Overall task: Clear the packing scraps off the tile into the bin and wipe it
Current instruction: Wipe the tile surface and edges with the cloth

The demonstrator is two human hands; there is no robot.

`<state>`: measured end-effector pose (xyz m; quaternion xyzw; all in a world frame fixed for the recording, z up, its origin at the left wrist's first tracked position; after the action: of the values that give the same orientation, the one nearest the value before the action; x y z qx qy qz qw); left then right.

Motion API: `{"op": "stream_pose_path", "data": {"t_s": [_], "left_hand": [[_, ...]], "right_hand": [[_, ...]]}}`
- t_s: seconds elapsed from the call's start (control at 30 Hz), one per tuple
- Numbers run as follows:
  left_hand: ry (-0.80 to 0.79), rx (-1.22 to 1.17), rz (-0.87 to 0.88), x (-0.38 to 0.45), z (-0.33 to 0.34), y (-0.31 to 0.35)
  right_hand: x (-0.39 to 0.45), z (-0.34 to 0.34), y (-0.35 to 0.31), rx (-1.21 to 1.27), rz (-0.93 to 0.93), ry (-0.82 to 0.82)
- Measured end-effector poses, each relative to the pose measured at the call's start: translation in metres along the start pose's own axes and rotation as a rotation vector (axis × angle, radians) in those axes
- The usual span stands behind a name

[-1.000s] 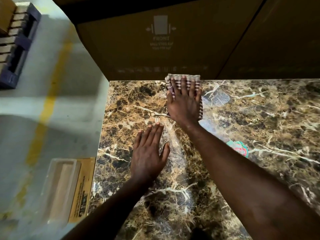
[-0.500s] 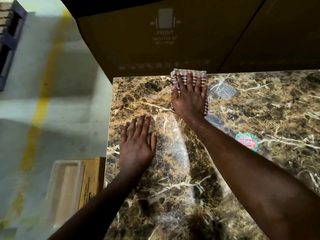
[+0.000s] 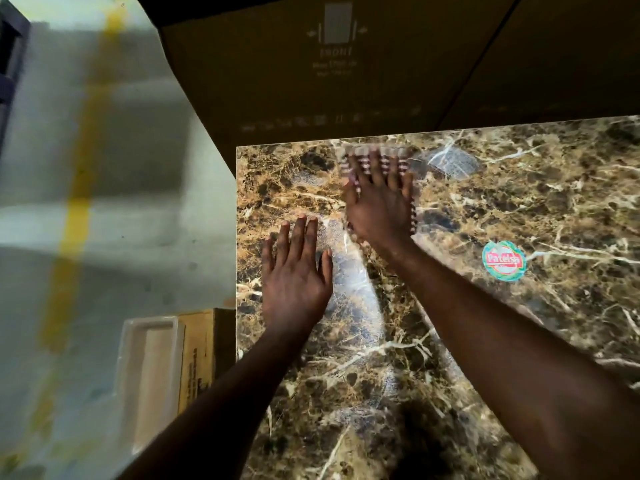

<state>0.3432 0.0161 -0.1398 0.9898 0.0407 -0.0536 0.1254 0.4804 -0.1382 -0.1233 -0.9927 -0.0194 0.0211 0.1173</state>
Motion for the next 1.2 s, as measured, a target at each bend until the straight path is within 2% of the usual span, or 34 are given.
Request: {"op": "stream_pose_path", "data": {"t_s": [0.1,0.23,0.3,0.37,0.43,0.53,0.7,0.77,0.87,0.93,1.1,1.2], "left_hand": [[0.004,-0.007,0.003,0.0,0.001,0.0],[-0.005,-0.012,0.005,0.0,0.002,0.0],[0.004,-0.003,0.009,0.0,0.001,0.0],[0.011,0.005,0.01,0.0,0.001,0.0],[0.018,0.009,0.013,-0.001,0.001,0.0],[0.033,0.004,0.019,-0.003,-0.001,0.001],[0.054,-0.01,0.013,-0.003,-0.004,0.002],[0.056,-0.012,0.008,-0.003,-0.004,0.001],[0.057,-0.009,0.006,-0.004,-0.005,0.002],[0.063,-0.01,0.003,-0.006,-0.006,0.003],[0.083,-0.036,-0.005,-0.008,-0.008,0.004],[0.1,-0.031,-0.006,-0.006,-0.008,0.003]], "right_hand": [[-0.032,0.01,-0.01,-0.034,-0.117,-0.044],[-0.035,-0.008,0.057,-0.023,0.106,0.014],[-0.043,-0.01,0.069,-0.014,0.178,0.03],[-0.055,-0.006,0.044,-0.029,0.124,0.028],[-0.072,0.005,0.009,-0.046,-0.026,-0.022],[-0.085,0.011,0.006,-0.042,-0.109,-0.067],[-0.094,-0.002,0.063,-0.017,0.103,-0.005],[-0.11,-0.001,0.052,-0.021,0.1,0.004],[-0.142,0.009,0.022,-0.039,-0.017,-0.031],[-0.155,0.01,0.026,-0.051,-0.052,-0.035],[-0.159,-0.006,0.092,-0.011,0.182,0.001],[-0.173,-0.002,0.067,-0.003,0.142,0.001]]}}
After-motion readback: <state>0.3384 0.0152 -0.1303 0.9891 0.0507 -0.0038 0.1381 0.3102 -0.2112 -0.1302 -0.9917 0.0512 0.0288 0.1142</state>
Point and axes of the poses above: each hand's wrist, its own x-axis towards the middle knuckle, its own z-axis out of the palm, y = z × x, the point moved 9 cm from there along x, towards the middle knuckle
